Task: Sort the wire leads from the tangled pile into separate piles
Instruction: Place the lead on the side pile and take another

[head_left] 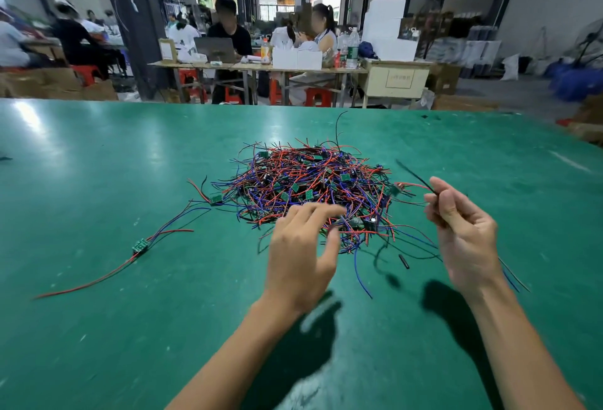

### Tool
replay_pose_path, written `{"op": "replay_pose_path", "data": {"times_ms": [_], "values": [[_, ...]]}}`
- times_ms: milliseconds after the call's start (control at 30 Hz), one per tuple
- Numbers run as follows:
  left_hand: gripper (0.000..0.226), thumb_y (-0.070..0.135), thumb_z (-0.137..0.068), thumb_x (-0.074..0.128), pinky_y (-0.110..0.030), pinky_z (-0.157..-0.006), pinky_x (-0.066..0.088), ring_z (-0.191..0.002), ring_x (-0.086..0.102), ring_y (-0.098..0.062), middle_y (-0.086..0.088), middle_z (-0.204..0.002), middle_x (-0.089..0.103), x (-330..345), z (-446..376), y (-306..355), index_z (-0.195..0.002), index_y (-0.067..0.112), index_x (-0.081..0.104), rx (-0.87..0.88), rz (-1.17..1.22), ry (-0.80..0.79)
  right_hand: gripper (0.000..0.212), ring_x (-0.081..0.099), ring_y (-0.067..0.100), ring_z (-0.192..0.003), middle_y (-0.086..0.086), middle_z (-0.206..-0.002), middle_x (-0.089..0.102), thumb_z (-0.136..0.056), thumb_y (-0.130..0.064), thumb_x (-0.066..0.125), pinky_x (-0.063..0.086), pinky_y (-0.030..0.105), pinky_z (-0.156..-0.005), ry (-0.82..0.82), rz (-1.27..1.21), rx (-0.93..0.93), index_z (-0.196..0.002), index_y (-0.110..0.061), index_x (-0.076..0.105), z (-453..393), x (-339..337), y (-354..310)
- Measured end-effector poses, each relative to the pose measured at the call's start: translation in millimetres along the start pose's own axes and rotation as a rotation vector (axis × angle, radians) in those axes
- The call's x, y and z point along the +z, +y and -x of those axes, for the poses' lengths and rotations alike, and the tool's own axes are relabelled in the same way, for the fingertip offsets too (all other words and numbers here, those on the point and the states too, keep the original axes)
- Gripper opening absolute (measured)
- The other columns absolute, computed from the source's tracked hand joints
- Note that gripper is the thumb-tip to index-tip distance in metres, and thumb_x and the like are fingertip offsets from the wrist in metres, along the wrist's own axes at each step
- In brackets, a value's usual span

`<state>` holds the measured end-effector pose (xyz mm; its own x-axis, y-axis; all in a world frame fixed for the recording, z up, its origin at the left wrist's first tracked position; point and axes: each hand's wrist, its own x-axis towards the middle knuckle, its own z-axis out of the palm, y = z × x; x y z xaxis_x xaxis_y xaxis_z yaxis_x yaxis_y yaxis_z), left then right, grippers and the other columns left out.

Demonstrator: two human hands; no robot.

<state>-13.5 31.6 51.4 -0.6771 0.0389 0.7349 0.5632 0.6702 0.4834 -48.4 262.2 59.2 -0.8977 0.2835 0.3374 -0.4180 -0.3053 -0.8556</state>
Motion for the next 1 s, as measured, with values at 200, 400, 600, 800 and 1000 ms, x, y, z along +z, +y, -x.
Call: {"op": "replay_pose_path", "data": {"times_ms": [200, 400, 600, 800, 1000], "values": [[0.040, 0.021, -0.097, 0.066, -0.037, -0.104, 0.050, -0.103, 0.066, -0.015, -0.015, -0.122, 0.069, 19.6, -33.8, 25.3, -0.136, 0.013, 0.059, -0.397, 0.716, -0.429, 0.028, 0.069, 0.001, -0.072, -0.002, -0.079, 0.075, -0.084, -0.016, 0.057, 0.055, 0.013, -0.077, -0.119, -0.220, 0.217, -0.093, -0.021, 0.083, 11.3, 22.0, 5.2], [0.039, 0.003, -0.098, 0.057, -0.022, -0.069, 0.055, -0.062, 0.060, -0.010, -0.020, -0.113, 0.072, 2.0, -29.3, 0.3, -0.137, 0.003, 0.056, -0.645, 1.165, -0.608, 0.022, 0.070, 0.002, -0.071, -0.001, -0.078, 0.076, -0.082, -0.016, 0.064, 0.055, 0.013, -0.072, -0.053, -0.095, 0.257, -0.099, -0.016, 0.079, 12.5, 26.3, 19.2], [0.039, -0.001, -0.101, 0.045, -0.016, -0.065, 0.052, -0.064, 0.055, -0.006, -0.025, -0.131, 0.063, -5.8, -20.0, -21.2, -0.140, -0.004, 0.049, -0.778, 1.254, -0.696, 0.030, 0.071, 0.007, -0.070, 0.006, -0.081, 0.077, -0.079, -0.017, 0.070, 0.056, 0.015, -0.070, -0.099, -0.078, 0.323, -0.109, -0.018, 0.074, 15.5, 28.5, 26.2], [0.037, -0.006, -0.102, 0.040, -0.014, -0.073, 0.057, -0.073, 0.066, -0.005, -0.018, -0.133, 0.064, -4.8, -9.8, -33.1, -0.136, -0.003, 0.052, -0.868, 1.364, -0.598, 0.038, 0.070, 0.007, -0.068, 0.008, -0.085, 0.078, -0.074, -0.023, 0.075, 0.056, 0.015, -0.066, -0.143, -0.011, 0.369, -0.112, -0.020, 0.073, 20.9, 31.5, 31.2], [0.035, -0.013, -0.098, 0.039, -0.027, -0.087, 0.058, -0.107, 0.071, -0.024, -0.021, -0.126, 0.067, -4.4, 1.6, -26.9, -0.131, -0.003, 0.045, -0.978, 1.527, -0.482, 0.040, 0.069, 0.006, -0.065, 0.006, -0.084, 0.078, -0.073, -0.026, 0.076, 0.054, 0.013, -0.065, -0.155, 0.047, 0.369, -0.112, -0.021, 0.071, 25.3, 33.3, 37.9]]}}
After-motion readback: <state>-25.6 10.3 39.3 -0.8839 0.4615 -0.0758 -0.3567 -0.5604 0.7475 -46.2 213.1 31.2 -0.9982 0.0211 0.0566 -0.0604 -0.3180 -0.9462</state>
